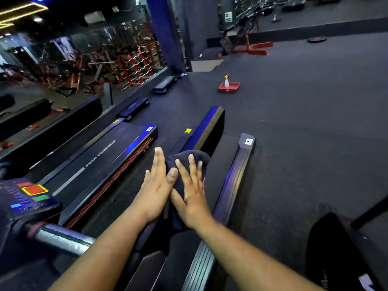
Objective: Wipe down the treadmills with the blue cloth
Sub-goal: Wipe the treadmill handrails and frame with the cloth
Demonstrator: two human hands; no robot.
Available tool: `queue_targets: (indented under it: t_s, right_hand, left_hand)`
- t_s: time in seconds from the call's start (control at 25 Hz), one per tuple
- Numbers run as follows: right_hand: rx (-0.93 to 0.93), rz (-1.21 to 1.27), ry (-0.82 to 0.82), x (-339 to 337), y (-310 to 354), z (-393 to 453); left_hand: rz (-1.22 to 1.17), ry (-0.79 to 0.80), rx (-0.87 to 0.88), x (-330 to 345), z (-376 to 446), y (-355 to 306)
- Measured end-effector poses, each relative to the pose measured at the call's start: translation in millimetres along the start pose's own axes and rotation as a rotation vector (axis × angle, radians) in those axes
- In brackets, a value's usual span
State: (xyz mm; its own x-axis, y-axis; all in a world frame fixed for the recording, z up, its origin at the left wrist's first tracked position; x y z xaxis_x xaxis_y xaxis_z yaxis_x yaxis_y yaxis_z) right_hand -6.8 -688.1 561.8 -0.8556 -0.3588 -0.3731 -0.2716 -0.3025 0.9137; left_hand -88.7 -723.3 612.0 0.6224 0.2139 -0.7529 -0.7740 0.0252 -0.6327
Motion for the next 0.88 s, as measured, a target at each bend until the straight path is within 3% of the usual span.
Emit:
queue_targets:
  t_s: [0.28, 0.4, 0.52, 0.6, 0.72, 0.8, 0.88]
  right_hand:
    - [0.298, 0.175, -0.205, -54.0, -42.5, 126.9]
    - [0.379, 0.359, -0.212, -42.9, -47.1, 100.3]
    - [0.263, 0.457, -0.119, -4.0, -27.9, 26.8]
    - [0.242, 0.503, -0.201, -19.1, -49.0, 56.2]
    - [0.592, 0.528, -0.267, -50.9, -117.1, 153.2]
    - [0.739, 0.604, -0.255, -48.7, -136.5, 162.8]
    - [0.579, 0.584, -0.224, -31.8, -100.5, 115.9]
  left_hand:
    - [0.398, 0.214, -0.033, 16.1, 2.1, -1.3]
    - [0.444, 0.219, -0.013, 18.1, 1.6, -3.1]
    - [0.441, 0.202, -0.018, 15.1, 3.5, -0.2]
    - [0.460, 0.216, -0.018, 16.4, 3.9, -0.6]
    - [0.465, 0.227, -0.032, 16.6, 3.1, -1.9]
    - [0.470, 0.235, -0.043, 17.7, 2.2, -2.5]
    - [0.476, 0.232, -0.040, 17.1, 3.8, -1.9]
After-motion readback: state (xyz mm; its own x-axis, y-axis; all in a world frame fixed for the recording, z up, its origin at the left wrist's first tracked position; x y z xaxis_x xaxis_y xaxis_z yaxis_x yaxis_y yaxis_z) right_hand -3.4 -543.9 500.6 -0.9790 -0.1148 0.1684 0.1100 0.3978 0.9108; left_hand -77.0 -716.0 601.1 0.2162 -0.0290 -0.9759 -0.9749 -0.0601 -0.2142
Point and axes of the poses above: each hand's wrist, its own z-axis towards the middle knuckle, its own x-axis out of the palm, y = z × x, the point moved 10 cm from there along z, towards the middle knuckle, and after that the axes turned 15 degrees about x, right-handed, at the moved point
